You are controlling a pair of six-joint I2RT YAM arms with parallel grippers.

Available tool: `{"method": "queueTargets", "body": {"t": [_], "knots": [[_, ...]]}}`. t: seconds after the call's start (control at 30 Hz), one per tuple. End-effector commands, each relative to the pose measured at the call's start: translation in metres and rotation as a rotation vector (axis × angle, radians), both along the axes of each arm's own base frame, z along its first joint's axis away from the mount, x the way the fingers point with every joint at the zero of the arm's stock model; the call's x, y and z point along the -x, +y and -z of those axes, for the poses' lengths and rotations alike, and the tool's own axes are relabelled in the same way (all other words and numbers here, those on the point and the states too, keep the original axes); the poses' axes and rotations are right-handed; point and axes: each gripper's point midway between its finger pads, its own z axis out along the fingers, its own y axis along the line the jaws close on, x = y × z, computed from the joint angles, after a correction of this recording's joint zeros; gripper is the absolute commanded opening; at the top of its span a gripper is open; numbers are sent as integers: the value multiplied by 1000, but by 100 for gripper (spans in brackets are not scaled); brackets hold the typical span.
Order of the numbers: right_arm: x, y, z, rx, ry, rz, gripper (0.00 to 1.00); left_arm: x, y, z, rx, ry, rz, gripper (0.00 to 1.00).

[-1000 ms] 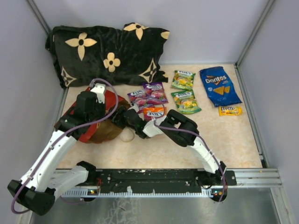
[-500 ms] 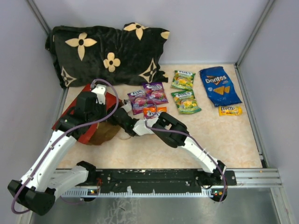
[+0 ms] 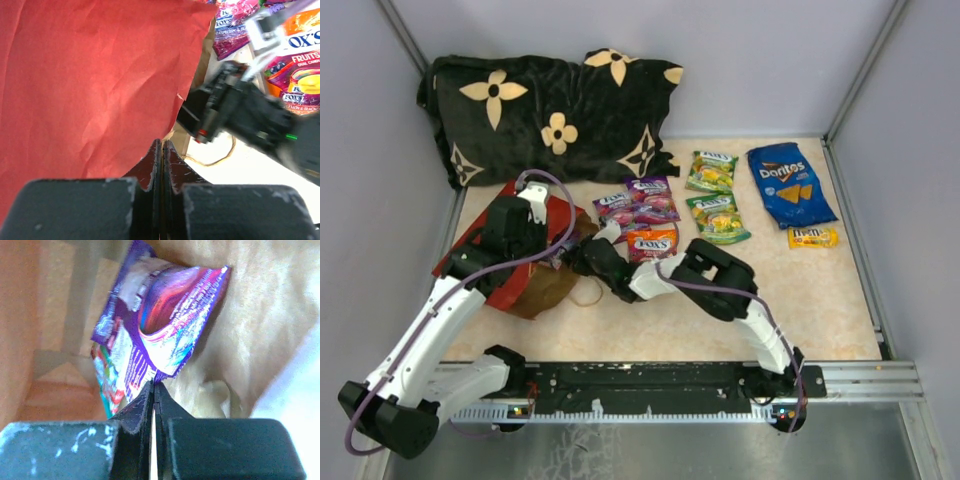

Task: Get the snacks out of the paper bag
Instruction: Take out the snack from the paper bag, then place the snack at the center of the board.

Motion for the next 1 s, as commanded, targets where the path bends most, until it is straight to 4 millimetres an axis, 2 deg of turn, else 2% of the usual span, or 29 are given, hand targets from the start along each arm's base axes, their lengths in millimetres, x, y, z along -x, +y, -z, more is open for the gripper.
{"method": "queueTargets", "body": {"t": [0.0, 0.13, 0.27, 0.3, 0.33, 0.4, 0.47, 0.53, 0.63, 0.8, 0.87, 0.97], "knots": [[28, -18, -124, -73, -226, -121, 0, -5, 10, -7, -36, -20, -48, 3], [68, -57, -156, 40, -370, -284, 0, -7, 11, -9, -43, -20, -66, 3], [94, -106, -194, 115, -520, -475, 0, -10, 12, -11, -49, -24, -74, 3], [89, -122, -204, 106, -531, -500, 0, -10, 13, -11, -51, -24, -77, 3], [95, -136, -221, 83, -555, -548, 0, -11, 13, -11, -53, -23, -78, 3], [84, -163, -236, 121, -568, -542, 0, -12, 14, -11, -58, -22, -85, 3], [72, -185, -245, 197, -575, -520, 0, -13, 14, -11, -60, -23, -90, 3], [58, -198, -253, 239, -587, -492, 0, -12, 14, -12, -60, -23, -90, 3], [30, -198, -256, 221, -590, -471, 0, -12, 13, -12, -54, -26, -88, 3], [-28, -173, -253, 184, -568, -442, 0, -10, 14, -11, -53, -19, -86, 3], [-42, -163, -241, 143, -561, -463, 0, -7, 16, -10, -57, -16, -88, 3], [-51, -163, -197, 124, -454, -484, 0, -3, 18, -6, -58, -12, -92, 4]]}}
